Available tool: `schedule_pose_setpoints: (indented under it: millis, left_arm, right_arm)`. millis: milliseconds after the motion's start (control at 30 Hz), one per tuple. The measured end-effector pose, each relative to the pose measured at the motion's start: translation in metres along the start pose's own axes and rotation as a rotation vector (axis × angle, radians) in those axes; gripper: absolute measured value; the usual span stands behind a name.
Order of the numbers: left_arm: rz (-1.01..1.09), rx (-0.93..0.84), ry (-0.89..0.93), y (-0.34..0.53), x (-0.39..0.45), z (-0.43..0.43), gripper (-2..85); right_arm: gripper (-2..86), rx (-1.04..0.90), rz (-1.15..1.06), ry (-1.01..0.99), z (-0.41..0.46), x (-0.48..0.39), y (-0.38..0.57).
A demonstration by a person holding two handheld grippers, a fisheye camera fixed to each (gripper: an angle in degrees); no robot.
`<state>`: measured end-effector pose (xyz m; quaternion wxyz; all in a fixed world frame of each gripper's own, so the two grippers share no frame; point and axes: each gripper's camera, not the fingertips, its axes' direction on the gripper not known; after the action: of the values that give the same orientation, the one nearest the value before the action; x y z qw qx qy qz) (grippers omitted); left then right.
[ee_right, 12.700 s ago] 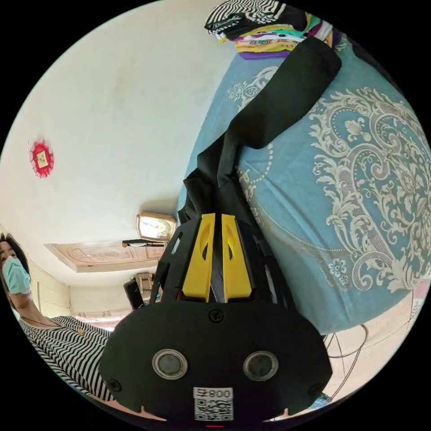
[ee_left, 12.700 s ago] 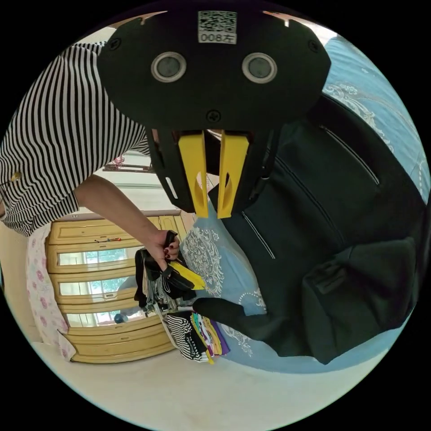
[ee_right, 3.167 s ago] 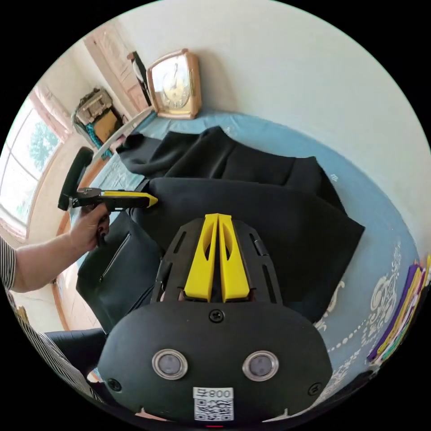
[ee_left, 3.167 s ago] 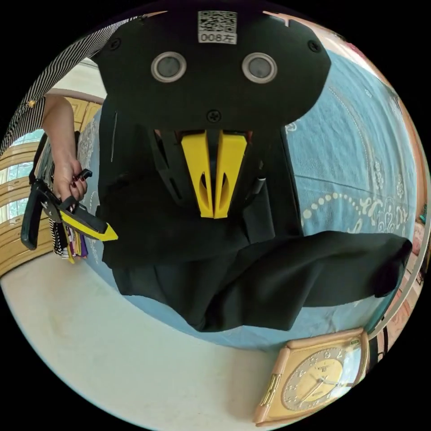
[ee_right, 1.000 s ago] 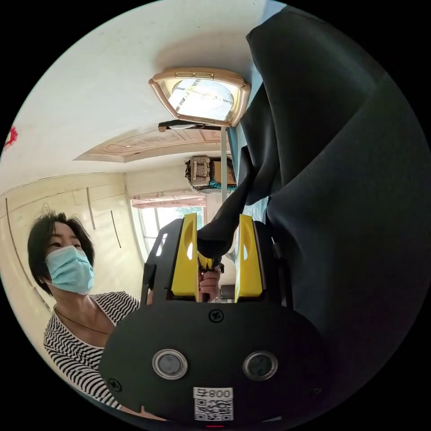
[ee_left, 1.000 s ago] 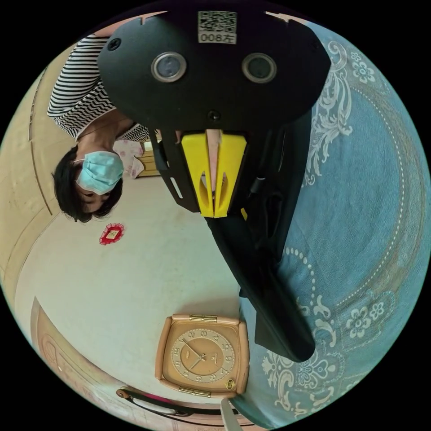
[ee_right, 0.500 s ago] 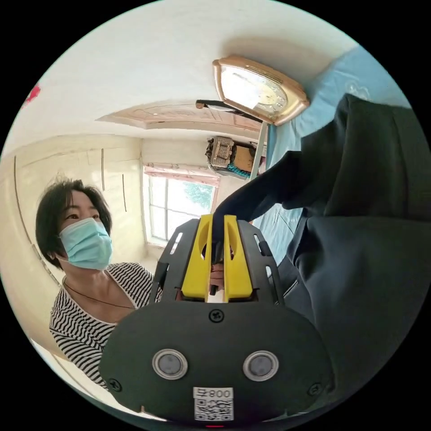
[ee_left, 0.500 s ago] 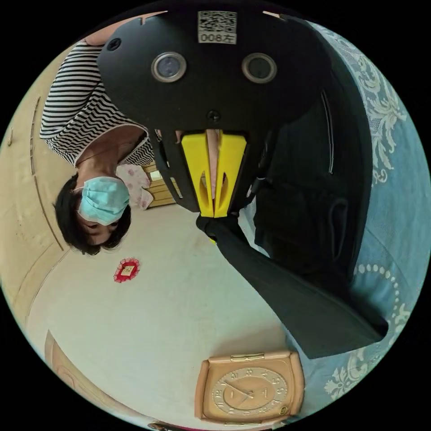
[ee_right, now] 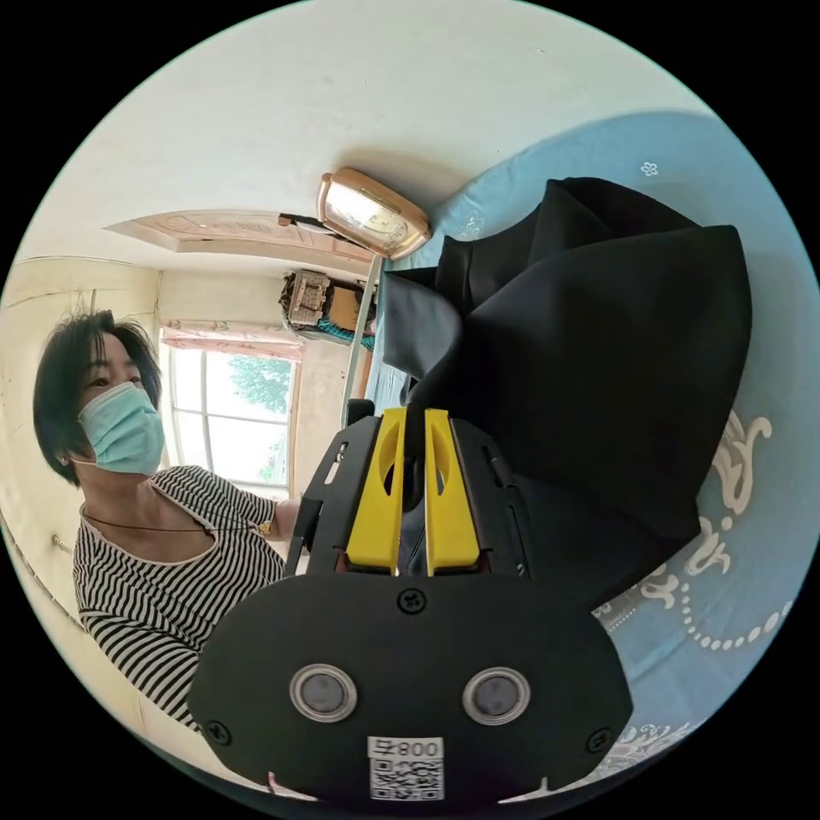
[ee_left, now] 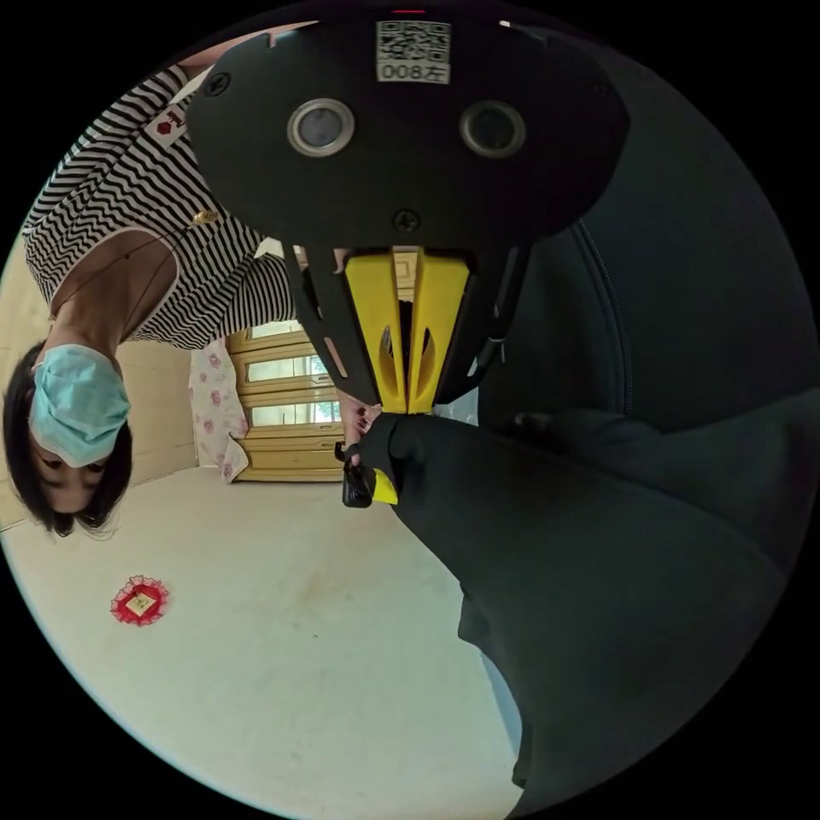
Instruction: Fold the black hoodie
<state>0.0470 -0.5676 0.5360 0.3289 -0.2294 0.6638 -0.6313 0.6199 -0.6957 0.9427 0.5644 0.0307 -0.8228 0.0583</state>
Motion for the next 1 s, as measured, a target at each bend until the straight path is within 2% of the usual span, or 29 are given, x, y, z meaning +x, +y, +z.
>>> schedule_pose_setpoints:
  millis: [133, 333, 700, 867, 1000]
  left_arm:
    - [0.034, -0.018, 0.002, -0.012, -0.004, 0.041, 0.1]
    - [0.016, -0.115, -0.081, -0.019, -0.025, 0.099, 0.1]
    - [-0.017, -0.237, -0.353, -0.027, -0.071, 0.179, 0.1]
    - [0.004, -0.223, -0.351, -0.026, -0.071, 0.189, 0.1]
    - [0.035, -0.130, -0.361, -0.022, -0.052, 0.166, 0.0]
  right_arm:
    - [2.7, -0.001, -0.019, 0.034, -0.004, -0.013, 0.002]
    - [3.0, -0.055, 0.014, 0.193, 0.013, -0.014, 0.016]
    - [3.8, -0.148, 0.055, 0.449, 0.082, 0.017, 0.036]
    - [4.6, -0.112, 0.057, 0.391, 0.095, 0.021, 0.043]
    - [6.4, -0.132, 0.052, 0.386, 0.105, 0.011, 0.046]
